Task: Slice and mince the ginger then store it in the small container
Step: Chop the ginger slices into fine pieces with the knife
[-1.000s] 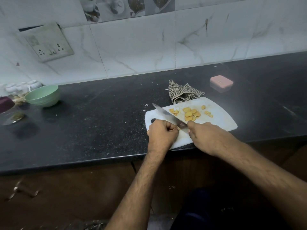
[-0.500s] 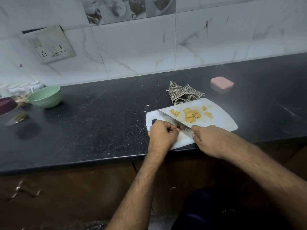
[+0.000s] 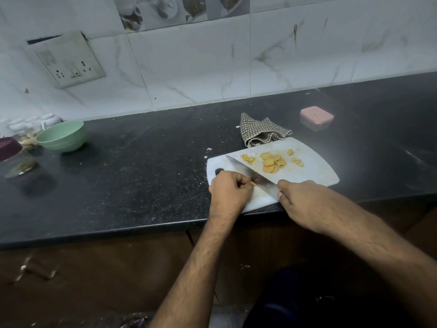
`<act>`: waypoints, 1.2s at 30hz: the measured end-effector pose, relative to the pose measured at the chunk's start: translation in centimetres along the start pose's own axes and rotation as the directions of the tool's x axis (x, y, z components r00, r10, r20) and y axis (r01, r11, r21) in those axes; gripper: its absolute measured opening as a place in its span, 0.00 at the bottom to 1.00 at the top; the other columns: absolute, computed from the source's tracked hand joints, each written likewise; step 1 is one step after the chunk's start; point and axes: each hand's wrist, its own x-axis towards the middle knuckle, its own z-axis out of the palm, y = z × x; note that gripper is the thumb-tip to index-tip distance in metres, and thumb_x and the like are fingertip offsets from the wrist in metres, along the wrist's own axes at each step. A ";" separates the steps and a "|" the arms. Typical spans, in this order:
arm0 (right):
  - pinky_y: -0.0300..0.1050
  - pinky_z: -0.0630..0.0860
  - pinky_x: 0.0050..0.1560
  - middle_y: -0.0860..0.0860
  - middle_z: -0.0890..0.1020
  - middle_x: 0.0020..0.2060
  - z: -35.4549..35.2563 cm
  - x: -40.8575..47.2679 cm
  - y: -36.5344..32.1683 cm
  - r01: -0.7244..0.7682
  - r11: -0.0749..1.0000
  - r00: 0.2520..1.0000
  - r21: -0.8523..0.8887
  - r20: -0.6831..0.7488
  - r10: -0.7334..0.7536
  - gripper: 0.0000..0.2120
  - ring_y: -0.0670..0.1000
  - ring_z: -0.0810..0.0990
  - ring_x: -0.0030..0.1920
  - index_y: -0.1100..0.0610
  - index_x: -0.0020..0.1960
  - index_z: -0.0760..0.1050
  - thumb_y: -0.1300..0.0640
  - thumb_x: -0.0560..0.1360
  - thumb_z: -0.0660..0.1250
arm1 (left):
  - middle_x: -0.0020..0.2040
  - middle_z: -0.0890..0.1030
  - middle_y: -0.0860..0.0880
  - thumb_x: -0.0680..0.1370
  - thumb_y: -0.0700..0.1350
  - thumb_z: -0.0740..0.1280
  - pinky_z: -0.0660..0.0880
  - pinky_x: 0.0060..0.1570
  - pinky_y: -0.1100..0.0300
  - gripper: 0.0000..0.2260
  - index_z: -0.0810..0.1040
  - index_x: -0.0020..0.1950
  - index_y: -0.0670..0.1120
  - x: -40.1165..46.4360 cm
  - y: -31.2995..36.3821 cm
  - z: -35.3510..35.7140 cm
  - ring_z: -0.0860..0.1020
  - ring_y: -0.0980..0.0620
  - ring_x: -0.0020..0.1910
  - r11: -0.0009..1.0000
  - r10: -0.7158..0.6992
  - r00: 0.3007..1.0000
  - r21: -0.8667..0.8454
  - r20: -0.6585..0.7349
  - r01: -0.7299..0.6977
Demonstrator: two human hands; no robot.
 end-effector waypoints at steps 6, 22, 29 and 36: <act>0.52 0.79 0.47 0.50 0.74 0.39 0.0 -0.3 0.0 0.005 1.000 1.000 -0.013 -0.004 -0.005 0.08 0.50 0.76 0.41 0.51 0.53 0.65 0.49 0.85 0.50 | 0.30 0.81 0.64 0.74 0.42 0.74 0.80 0.58 0.46 0.11 0.83 0.32 0.52 -0.3 0.3 -0.1 0.79 0.60 0.35 1.000 0.007 1.000 0.011 -0.025 -0.007; 0.48 0.74 0.42 0.50 0.71 0.39 0.0 -0.5 -0.8 -0.013 0.996 1.000 -0.094 -0.010 0.013 0.02 0.51 0.74 0.41 0.50 0.55 0.63 0.54 0.83 0.53 | 0.26 0.76 0.59 0.74 0.43 0.74 0.79 0.55 0.44 0.10 0.81 0.33 0.49 -0.4 0.6 -0.3 0.75 0.58 0.33 0.998 0.026 0.999 0.065 -0.029 -0.024; 0.46 0.68 0.37 0.50 0.71 0.37 -0.5 -0.6 -1.5 -0.013 0.987 1.000 -0.159 -0.015 0.010 0.05 0.48 0.67 0.34 0.51 0.54 0.63 0.59 0.81 0.55 | 0.26 0.75 0.66 0.75 0.43 0.72 0.77 0.59 0.41 0.16 0.74 0.28 0.51 0.0 0.4 -0.3 0.74 0.59 0.35 0.992 0.053 0.999 0.115 0.011 -0.054; 0.48 0.73 0.41 0.51 0.73 0.40 0.4 1.4 -2.2 -0.020 0.992 1.000 -0.121 0.000 0.020 0.10 0.52 0.74 0.41 0.52 0.59 0.66 0.61 0.79 0.56 | 0.28 0.77 0.62 0.75 0.44 0.72 0.75 0.61 0.43 0.13 0.76 0.31 0.52 0.3 0.2 -0.5 0.76 0.61 0.34 0.991 0.029 0.999 0.129 0.042 -0.034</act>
